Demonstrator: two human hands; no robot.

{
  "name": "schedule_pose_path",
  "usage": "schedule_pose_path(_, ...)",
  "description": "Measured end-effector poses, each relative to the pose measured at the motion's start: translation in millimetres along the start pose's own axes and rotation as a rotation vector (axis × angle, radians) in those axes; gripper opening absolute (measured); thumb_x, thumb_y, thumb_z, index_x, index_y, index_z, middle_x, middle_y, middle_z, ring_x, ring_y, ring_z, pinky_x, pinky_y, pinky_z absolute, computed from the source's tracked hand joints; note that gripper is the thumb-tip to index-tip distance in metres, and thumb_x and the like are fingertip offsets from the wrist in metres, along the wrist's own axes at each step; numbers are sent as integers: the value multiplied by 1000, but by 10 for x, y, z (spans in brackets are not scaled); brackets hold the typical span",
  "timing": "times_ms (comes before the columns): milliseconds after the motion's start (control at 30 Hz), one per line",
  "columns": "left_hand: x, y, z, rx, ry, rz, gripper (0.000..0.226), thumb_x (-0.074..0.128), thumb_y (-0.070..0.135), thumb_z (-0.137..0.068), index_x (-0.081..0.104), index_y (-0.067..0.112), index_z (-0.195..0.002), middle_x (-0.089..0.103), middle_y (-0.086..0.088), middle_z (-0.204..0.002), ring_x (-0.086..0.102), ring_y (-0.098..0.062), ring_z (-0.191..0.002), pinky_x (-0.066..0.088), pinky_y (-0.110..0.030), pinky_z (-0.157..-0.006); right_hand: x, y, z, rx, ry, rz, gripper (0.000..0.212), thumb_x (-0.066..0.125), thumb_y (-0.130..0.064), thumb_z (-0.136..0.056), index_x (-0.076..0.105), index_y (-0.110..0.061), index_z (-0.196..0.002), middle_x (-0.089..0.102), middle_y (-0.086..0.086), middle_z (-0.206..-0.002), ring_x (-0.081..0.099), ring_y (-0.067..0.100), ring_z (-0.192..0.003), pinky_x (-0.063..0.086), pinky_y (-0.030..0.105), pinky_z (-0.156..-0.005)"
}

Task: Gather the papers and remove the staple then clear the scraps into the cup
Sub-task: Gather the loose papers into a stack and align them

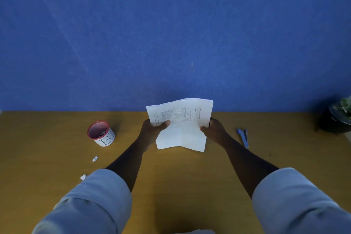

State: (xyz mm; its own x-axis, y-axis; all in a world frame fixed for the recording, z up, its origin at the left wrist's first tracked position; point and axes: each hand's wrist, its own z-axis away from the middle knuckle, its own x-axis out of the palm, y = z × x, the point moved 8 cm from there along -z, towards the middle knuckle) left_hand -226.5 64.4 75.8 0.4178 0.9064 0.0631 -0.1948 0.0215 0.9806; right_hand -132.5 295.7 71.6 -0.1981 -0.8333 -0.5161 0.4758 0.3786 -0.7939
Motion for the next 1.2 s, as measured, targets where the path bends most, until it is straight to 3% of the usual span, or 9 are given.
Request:
schedule_pose_path(100,3,12,-5,2,-17,-20,36,82,17,-80,64,25,-111,73,8,-108,71,-10,-99,60,-24,-73,-9,9,-2,-3,-8,-5,45,60,-6,-88,50,-9,-132,59,10,-129,59,27,-105,47,27,-77)
schedule_pose_path(333,7,-45,11,-1,-60,-74,42,81,12,-80,61,20,-117,69,-2,-117,65,-19,-110,60,-38,-90,-8,99,6,-2,0,2,39,62,-8,-85,57,-12,-123,65,6,-118,54,2,-70,42,11,-55)
schedule_pose_path(500,17,7,9,8,-45,-46,39,80,13,-81,62,24,-114,69,1,-115,65,-19,-110,60,-28,-81,-44,64,-14,-28,14,-12,39,62,-9,-86,56,-12,-125,65,5,-117,55,0,-71,42,10,-54)
schedule_pose_path(667,37,11,-6,-11,-66,-56,40,80,13,-82,62,19,-117,69,-3,-118,66,-20,-110,60,-36,-89,-63,55,-14,-36,14,-32,37,63,-9,-86,57,-14,-122,65,5,-116,57,9,-78,47,15,-61)
schedule_pose_path(867,49,148,-24,32,-54,15,38,79,26,-83,66,15,-117,74,2,-113,72,-18,-102,60,-25,-74,-76,88,-16,-43,18,-27,32,63,-12,-86,59,-17,-118,66,3,-115,56,3,-71,45,13,-62)
schedule_pose_path(1067,-5,416,-92,120,111,-3,34,77,42,-82,72,17,-104,77,3,-100,74,-13,-89,55,-17,-64,-58,74,-34,-49,16,-27,39,64,-11,-86,57,-14,-124,64,5,-124,56,12,-89,45,19,-72)
schedule_pose_path(1200,-23,493,-107,178,131,-41,25,69,39,-90,72,17,-100,77,3,-97,72,-7,-84,52,-14,-61,-42,86,-41,-43,9,-22,41,63,-13,-88,53,-13,-128,60,7,-128,54,16,-92,44,20,-70)
